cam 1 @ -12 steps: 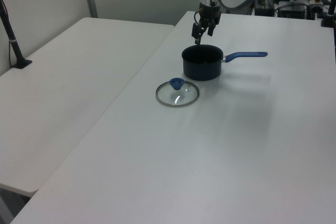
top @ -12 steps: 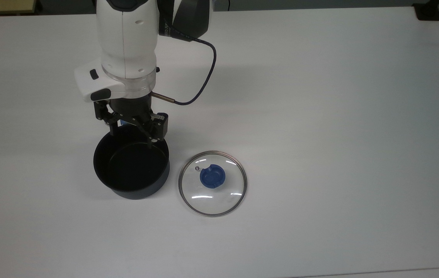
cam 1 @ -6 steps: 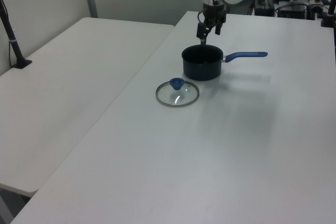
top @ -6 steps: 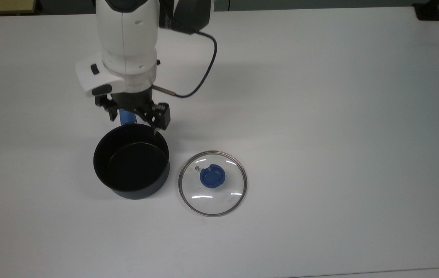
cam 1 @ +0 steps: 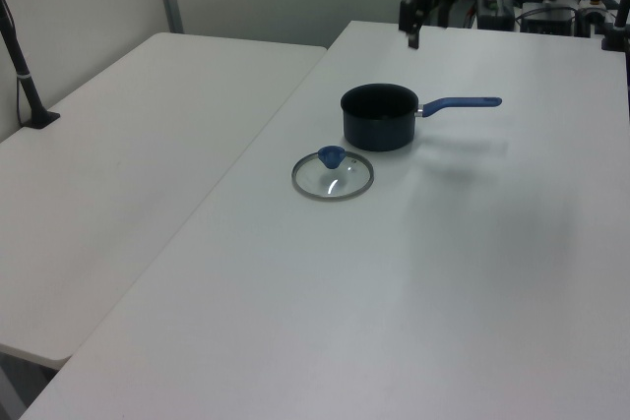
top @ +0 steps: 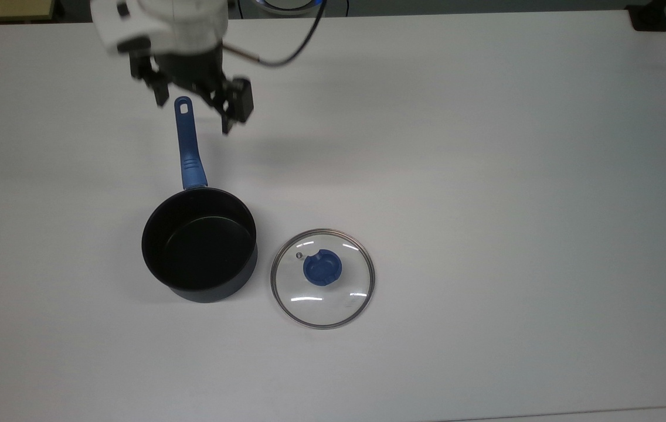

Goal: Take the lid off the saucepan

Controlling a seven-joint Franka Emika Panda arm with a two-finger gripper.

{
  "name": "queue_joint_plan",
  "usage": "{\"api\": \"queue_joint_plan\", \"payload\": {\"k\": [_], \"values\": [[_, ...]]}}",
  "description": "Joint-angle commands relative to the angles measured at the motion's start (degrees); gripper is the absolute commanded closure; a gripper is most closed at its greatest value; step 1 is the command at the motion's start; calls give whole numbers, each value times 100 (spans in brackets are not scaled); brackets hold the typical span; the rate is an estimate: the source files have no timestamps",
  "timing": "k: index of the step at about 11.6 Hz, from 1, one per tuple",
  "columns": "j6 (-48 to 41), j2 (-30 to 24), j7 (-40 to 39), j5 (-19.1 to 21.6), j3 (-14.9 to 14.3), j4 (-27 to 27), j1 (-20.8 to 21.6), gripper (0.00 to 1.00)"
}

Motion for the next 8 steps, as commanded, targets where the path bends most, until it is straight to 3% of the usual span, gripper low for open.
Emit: {"api": "queue_joint_plan", "payload": {"k": [1,3,8], "values": [[-59,-900,-328,120,-23,-832,91,0],[-33,-1199,-926,322,-23,-1088,91,0],[37,-1482,-1867,323,-31,-1422,91,0]]}}
